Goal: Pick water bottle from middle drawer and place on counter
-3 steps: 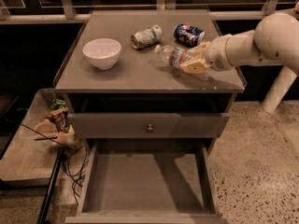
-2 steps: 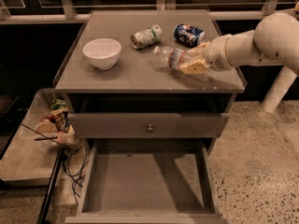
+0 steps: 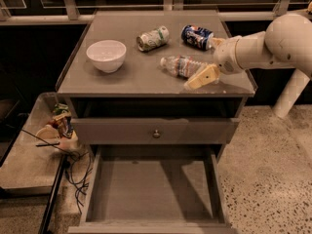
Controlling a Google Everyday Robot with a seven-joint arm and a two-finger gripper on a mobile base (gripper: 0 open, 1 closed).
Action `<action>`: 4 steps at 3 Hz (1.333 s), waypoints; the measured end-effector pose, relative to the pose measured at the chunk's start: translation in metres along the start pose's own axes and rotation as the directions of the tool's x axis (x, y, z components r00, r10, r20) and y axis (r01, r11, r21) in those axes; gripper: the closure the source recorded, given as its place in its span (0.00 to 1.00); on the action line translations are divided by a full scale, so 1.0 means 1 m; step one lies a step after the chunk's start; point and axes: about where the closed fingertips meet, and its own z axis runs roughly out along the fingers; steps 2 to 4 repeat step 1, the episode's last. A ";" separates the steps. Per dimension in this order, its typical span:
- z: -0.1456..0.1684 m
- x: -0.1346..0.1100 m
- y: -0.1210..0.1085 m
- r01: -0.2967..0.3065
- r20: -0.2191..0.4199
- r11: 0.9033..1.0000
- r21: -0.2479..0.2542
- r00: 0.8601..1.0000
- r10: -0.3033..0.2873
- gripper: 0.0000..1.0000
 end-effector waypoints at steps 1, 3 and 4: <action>0.000 0.000 0.000 0.000 0.000 1.000 0.000 1.000 0.000 0.00; 0.000 0.000 0.000 0.000 0.000 1.000 0.000 1.000 0.000 0.00; 0.000 0.000 0.000 0.000 0.000 1.000 0.000 1.000 0.000 0.00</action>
Offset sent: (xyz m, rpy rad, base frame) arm 0.0000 0.0000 0.0000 0.0000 0.0000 0.0000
